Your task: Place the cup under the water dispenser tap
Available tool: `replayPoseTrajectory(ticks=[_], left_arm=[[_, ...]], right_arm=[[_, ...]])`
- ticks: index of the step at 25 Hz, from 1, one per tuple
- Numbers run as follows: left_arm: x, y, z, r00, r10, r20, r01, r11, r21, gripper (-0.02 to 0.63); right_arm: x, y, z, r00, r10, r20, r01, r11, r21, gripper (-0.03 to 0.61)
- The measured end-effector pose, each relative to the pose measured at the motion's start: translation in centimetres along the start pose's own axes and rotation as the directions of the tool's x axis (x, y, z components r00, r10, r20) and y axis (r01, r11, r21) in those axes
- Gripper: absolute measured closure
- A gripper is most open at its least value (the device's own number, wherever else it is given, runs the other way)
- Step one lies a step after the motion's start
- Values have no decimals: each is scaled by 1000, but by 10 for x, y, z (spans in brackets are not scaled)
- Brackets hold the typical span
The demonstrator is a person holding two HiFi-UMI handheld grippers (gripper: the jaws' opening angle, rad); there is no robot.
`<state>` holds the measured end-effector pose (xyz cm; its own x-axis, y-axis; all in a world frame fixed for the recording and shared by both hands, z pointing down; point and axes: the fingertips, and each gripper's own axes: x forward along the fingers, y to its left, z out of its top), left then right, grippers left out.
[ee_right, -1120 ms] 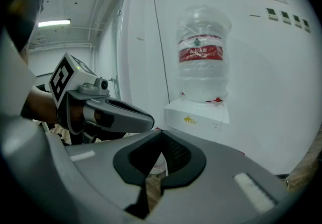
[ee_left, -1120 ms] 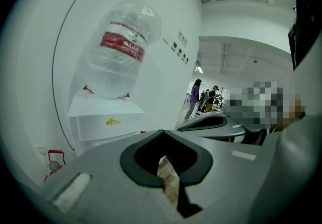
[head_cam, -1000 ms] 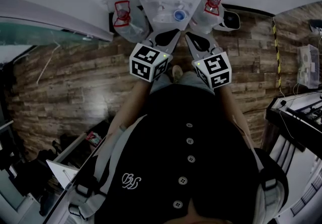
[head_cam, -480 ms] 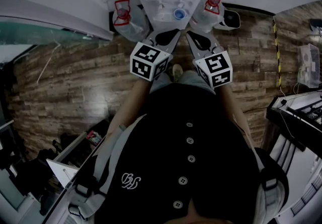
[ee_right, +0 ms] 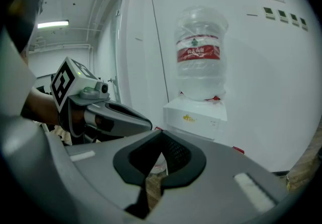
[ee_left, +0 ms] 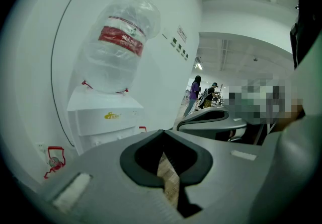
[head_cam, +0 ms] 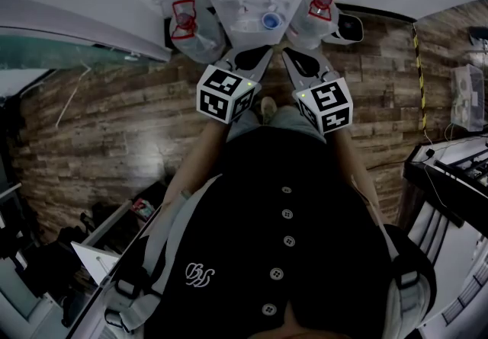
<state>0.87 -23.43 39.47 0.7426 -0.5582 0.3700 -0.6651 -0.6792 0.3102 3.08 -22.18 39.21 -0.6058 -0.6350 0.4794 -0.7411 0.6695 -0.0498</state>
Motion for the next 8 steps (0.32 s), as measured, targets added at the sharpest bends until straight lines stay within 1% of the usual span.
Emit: replayPoseTrajectory(ticks=[8], left_arm=[[1, 1, -1, 1000, 4, 2, -4, 1000, 12, 614]], right_arm=[[2, 2, 2, 1000, 14, 17, -14, 1000, -2, 580]])
